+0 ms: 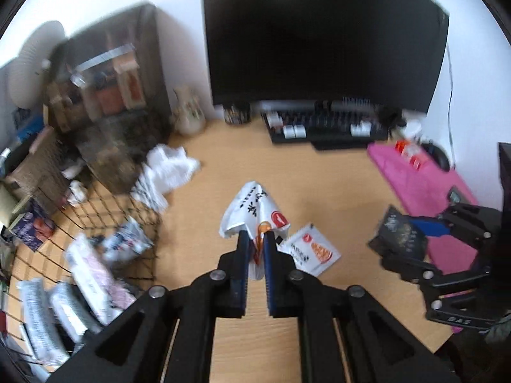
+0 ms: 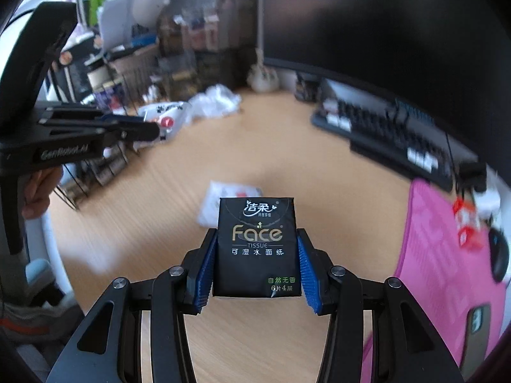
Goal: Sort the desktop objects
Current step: 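Carry the sachet and Face pack over the wire basket and open both grippers, then move both open grippers back over the desk toward the last sachet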
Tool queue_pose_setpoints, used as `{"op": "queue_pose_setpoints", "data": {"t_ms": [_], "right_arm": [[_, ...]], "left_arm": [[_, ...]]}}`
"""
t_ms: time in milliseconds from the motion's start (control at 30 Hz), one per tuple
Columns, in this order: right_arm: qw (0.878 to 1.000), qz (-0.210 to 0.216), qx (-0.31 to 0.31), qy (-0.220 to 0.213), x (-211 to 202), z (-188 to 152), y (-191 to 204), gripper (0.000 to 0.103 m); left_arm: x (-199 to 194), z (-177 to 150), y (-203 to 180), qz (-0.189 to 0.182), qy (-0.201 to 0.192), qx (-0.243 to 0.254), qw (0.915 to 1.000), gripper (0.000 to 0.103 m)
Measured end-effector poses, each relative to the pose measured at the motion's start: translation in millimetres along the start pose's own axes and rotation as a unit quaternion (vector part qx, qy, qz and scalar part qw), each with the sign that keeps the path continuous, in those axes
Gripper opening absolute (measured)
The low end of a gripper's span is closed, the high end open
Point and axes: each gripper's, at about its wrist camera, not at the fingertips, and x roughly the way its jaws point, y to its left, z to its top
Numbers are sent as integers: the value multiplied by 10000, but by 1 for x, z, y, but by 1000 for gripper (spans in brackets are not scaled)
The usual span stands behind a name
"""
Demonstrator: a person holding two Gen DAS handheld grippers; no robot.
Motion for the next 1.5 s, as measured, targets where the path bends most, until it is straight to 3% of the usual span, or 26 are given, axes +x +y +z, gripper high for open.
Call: {"op": "queue_pose_setpoints", "data": {"t_ms": [167,300,567,767,1033,1333,1433,1500], "right_arm": [[9975,245,-453,-475,-20,57,44,47],[9923,551,-842,-724,-23,98,91,47],[9766,1426,-1377,-832,4,158,189,47],[9697,1855,-1367,-810,31,161,222,47],[9701,1814,-1458,-689,42,154,226,47],[9689,1894,-1432,-705,40,154,223,47],[9684,1864,-1427,-839,37,153,222,54],[9689,1801,-1434,-907,35,153,223,61]], "left_arm": [[-56,10,30,175,-581,-208,9979,8],[-92,5,68,525,-893,-523,9932,8],[-124,-24,159,1400,-926,-1280,9775,9],[-118,-45,190,1634,-800,-1591,9703,9],[-105,-59,187,1649,-567,-1587,9718,9],[-110,-58,188,1568,-649,-1685,9710,10],[-115,-59,193,1272,-873,-1888,9698,25],[-118,-58,193,1335,-960,-1883,9683,60]]}}
